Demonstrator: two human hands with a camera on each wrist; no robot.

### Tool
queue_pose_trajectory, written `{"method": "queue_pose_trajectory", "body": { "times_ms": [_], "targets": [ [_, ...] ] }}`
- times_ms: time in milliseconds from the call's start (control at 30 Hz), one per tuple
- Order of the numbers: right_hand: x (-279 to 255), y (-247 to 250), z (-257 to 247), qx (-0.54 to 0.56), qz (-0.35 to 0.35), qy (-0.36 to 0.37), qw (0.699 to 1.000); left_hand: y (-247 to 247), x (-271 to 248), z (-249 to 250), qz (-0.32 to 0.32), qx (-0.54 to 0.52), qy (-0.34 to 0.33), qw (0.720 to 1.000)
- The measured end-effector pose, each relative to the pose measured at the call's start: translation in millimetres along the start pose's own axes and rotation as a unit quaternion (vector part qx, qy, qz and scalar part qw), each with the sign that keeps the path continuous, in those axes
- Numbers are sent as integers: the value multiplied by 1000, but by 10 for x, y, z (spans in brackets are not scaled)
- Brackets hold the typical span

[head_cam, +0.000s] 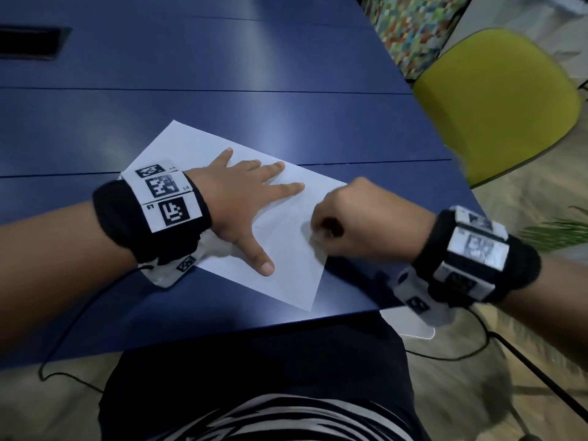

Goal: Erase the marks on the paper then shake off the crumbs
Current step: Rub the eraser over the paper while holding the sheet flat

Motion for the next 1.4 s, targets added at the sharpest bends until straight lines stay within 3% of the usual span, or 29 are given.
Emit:
{"method": "queue_pose_trajectory", "body": {
  "times_ms": [67, 233, 400, 567, 733, 800, 867, 933, 1033, 1133, 1267, 1400],
  "targets": [
    [-73, -65, -111, -3, -30, 21, 999, -5, 9, 0, 1, -3, -2, 1000],
    [81, 104, 235, 23, 19, -85, 996, 0, -2, -5, 11, -1, -2, 1000],
    [76, -150, -315, 25, -55, -1, 998, -8, -8, -1, 16, -2, -3, 1000],
    [233, 55, 71, -2, 2, -78, 997, 3, -27, -2, 4, -4, 1, 1000],
    [15, -112, -315, 37, -30, 2, 999, 8, -28, 4, 7, -10, -3, 1000],
    [-32, 34, -150, 68, 6, -12, 998, 16, -43, 4, 9, -12, -9, 1000],
    [-103, 300, 195, 109, 90, -62, 988, 29, -69, -14, 8, -8, -18, 1000],
    [-255, 523, 565, 172, 159, -122, 965, 33, -98, -46, 1, -12, -31, 999],
    [-455, 621, 950, 236, 205, -175, 934, 25, -128, -106, -13, -31, -45, 998],
    [-533, 547, 1063, 240, 192, -200, 930, 17, -169, -116, -34, -10, -65, 997],
    [-495, 332, 905, 206, 128, -183, 953, 15, -308, -94, -45, 28, -98, 994],
    [-411, 133, 666, 190, 80, -156, 966, 232, -557, -326, 77, -78, -61, 992]
  ]
}}
Point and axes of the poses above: each hand's wrist, its own x-axis towards the middle knuckle, its own y-axis out of the back of the hand, z = x × y, the point moved 5 cm from there along x, towards the middle knuckle, and after that the axes turned 4 degrees about -y, right-handed, at the moved point
